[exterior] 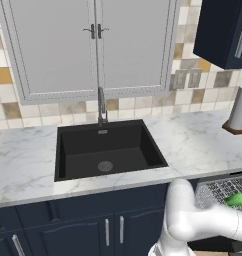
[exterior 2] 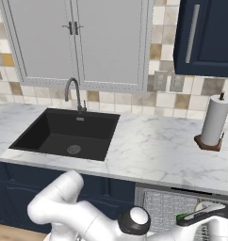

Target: Pick up the cup and bowl from the counter, place them in the dishwasher, and close the dishwasher door.

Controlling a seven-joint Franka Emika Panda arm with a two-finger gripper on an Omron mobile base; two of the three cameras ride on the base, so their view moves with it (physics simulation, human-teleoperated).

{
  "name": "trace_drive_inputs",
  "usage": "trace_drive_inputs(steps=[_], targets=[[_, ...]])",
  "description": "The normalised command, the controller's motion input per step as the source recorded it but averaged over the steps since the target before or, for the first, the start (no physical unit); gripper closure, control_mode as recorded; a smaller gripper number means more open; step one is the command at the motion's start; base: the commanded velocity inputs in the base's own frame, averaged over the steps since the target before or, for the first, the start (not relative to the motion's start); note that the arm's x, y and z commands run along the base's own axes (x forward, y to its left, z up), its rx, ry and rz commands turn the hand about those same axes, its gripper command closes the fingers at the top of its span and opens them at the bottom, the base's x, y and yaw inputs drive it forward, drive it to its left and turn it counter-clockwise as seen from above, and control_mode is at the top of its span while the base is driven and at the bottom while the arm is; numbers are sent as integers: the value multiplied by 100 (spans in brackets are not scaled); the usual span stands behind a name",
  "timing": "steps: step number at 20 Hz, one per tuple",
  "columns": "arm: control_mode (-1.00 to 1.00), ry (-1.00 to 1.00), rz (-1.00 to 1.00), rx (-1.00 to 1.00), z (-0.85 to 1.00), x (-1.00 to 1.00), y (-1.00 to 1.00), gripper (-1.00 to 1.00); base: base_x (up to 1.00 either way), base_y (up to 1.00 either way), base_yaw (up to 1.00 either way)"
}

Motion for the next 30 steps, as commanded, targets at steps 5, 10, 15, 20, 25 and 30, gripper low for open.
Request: trace_drive_inputs(steps=[5, 10, 15, 20, 25, 30], targets=[[-100, -8, 15, -8, -99, 0, 0, 100, 0, 0, 0], [-100, -3, 14, -2, -99, 0, 0, 100, 0, 0, 0], [-100, -7, 14, -2, -86, 0, 0, 100, 0, 0, 0], [-100, -9, 14, -1, -76, -8, 0, -100, 0, 0, 0], [-100, -20, 10, 0, -1, -55, -4, -100, 0, 0, 0], [-100, -29, 11, 0, 41, -83, -4, -100, 0, 0, 0]])
